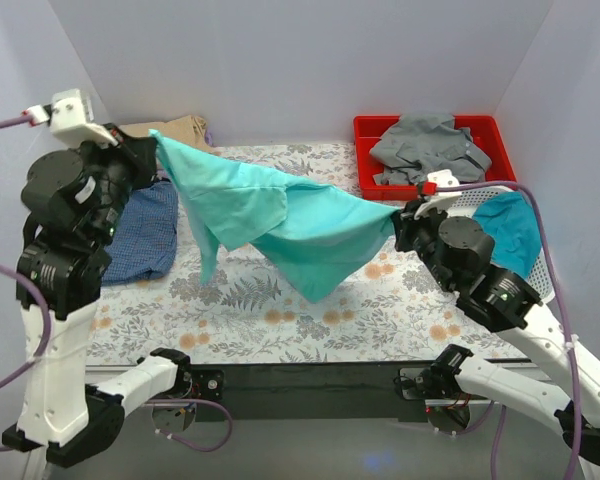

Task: Fold and stack the t-shirts
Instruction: Flatten the tshirt out

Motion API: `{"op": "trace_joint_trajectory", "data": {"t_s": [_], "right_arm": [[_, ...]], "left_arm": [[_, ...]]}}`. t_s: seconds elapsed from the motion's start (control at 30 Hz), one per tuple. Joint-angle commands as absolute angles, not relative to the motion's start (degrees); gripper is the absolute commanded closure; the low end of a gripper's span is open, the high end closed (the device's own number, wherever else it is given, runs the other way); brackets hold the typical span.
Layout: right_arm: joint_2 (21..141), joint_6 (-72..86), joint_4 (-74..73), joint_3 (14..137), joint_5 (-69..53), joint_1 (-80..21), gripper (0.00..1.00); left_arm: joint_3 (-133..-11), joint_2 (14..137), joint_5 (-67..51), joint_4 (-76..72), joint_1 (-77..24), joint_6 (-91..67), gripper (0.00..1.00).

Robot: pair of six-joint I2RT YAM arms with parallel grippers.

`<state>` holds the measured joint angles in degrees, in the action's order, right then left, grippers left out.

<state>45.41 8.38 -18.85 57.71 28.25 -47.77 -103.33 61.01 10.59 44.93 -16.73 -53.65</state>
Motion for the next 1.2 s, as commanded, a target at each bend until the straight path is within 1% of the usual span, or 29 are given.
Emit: {"op": "trace_joint_trajectory", "data": {"t_s": [0.0, 0.13, 0.2, 0.33, 0.57, 0.73, 0.83, 0.9, 1.07, 1.17], "right_arm": [[42.72, 7.47, -24.95, 63.01, 38.38, -48.08, 0.99], [40.0, 6.07, -26.28, 67.23, 41.57, -48.08, 0.99], [39.11, 5.54, -26.54, 69.85, 41.66, -48.08, 0.99], [37.27, 4.31, -26.9, 72.76, 40.7, -48.08, 0.99], [36.21, 0.18, -25.67, 76.19, 37.97, -48.08, 0.99], [37.52, 0.26, -26.37, 79.01, 31.56, -48.16, 0.99], [39.8, 0.18, -26.63, 79.1, 30.41, -48.08, 0.99], [41.48, 0.18, -26.54, 78.4, 31.28, -48.08, 0.99], [49.29, -1.58, -24.18, 76.56, 31.46, -48.08, 0.99], [54.22, -3.59, -20.41, 74.01, 33.48, -48.08, 0.99]], "left_arm": [[-101.96, 54.06, 24.14, 41.76, -16.87, -56.59, 1.0], [-100.46, 48.62, 28.9, 40.87, -16.87, -60.19, 1.0], [-100.72, 47.64, 29.27, 42.44, -16.87, -61.87, 1.0], [-100.73, 46.23, 27.87, 46.31, -16.87, -66.52, 1.0], [-99.06, 40.53, 18.66, 47.9, -16.87, -71.97, 1.0], [-100.2, 38.15, 17.93, 53.34, -16.87, -79.79, 1.0], [-97.13, 37.97, 18.9, 58.44, -16.87, -85.33, 1.0], [-91.45, 37.97, 17.93, 59.76, -16.87, -88.4, 1.0], [-79.39, 39.46, 14.59, 56.7, -16.87, -90.7, 1.0], [-74.63, 40.86, 17.13, 54.33, -16.87, -89.48, 1.0]]}}
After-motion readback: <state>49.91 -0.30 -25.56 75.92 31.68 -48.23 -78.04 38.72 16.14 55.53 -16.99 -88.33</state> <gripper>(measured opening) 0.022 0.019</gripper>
